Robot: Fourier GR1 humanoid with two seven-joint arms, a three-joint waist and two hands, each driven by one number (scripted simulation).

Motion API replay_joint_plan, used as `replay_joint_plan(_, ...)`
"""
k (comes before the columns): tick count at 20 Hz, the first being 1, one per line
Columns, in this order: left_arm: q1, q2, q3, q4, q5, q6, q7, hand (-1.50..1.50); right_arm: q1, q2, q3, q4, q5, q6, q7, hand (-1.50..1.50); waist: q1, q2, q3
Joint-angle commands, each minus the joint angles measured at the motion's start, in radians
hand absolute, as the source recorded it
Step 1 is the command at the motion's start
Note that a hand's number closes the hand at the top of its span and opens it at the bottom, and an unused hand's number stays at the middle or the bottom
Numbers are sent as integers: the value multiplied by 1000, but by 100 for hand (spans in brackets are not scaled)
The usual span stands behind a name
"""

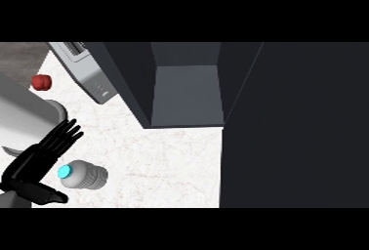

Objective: Pick up the bottled water, place it into the cabinet and close the cabinet

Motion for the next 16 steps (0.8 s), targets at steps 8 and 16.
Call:
replay_joint_plan(8, -84, 4, -92, 311, -166, 16, -345, -150, 100, -51, 21, -138, -39, 22, 8, -150, -11, 6, -2)
replay_joint_plan(16, -69, -35, -211, 402, -194, -9, -440, -150, 120, -45, 23, -122, -9, 9, -39, -150, -8, 5, -3)
